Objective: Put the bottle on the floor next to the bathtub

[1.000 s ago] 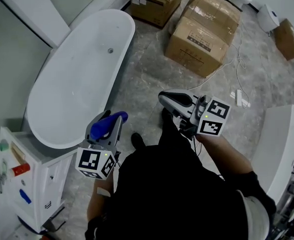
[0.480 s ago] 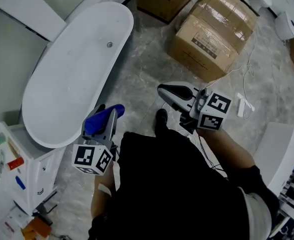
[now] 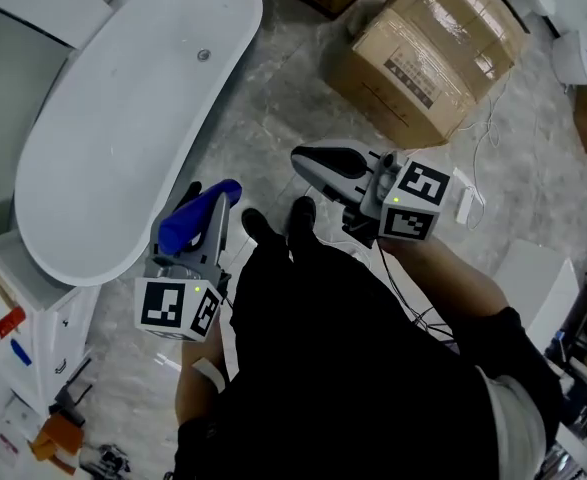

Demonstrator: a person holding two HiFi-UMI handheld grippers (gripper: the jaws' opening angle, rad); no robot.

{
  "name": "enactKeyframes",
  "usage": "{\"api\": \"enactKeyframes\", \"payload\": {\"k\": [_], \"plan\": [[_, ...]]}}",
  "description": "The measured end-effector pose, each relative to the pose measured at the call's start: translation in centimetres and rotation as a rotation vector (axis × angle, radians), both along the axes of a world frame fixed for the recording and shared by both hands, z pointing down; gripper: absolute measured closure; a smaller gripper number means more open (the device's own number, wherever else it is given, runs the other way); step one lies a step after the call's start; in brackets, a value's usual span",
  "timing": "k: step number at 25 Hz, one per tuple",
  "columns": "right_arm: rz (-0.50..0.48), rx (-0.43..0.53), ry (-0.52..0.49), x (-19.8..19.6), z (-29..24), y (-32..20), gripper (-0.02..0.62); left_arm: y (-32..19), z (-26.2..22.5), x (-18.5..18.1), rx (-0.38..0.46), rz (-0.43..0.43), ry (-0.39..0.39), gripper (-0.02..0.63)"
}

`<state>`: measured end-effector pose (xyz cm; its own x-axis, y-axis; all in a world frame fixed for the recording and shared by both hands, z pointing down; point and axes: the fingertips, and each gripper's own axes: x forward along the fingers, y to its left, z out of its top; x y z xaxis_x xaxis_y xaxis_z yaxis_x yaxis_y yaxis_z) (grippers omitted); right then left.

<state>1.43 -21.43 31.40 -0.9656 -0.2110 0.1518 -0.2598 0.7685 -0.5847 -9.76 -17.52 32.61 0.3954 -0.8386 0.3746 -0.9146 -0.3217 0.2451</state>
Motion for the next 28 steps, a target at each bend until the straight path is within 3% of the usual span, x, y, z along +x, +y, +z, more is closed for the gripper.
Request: {"api": "enactKeyframes", "payload": {"k": [7,15,28], "plan": [[-0.030,0.000,0.004,-5.4,1.3,-2.9,0.568,-3.6,1.8,-3.9,-0.017,-0.003,-0.009,0.448],[-0.024,-0.039,0.006,-8.3,7.4,-3.9,0.568,-6.4,7.6,-6.3,-0.044,0.026,-0.039,0.448],[-0.002,-0.077,0.084,-8.4,21.9,-3.8,0.568,-8.1,21.9,-4.8,-0.127,0.107,-0.081,0.448]]}}
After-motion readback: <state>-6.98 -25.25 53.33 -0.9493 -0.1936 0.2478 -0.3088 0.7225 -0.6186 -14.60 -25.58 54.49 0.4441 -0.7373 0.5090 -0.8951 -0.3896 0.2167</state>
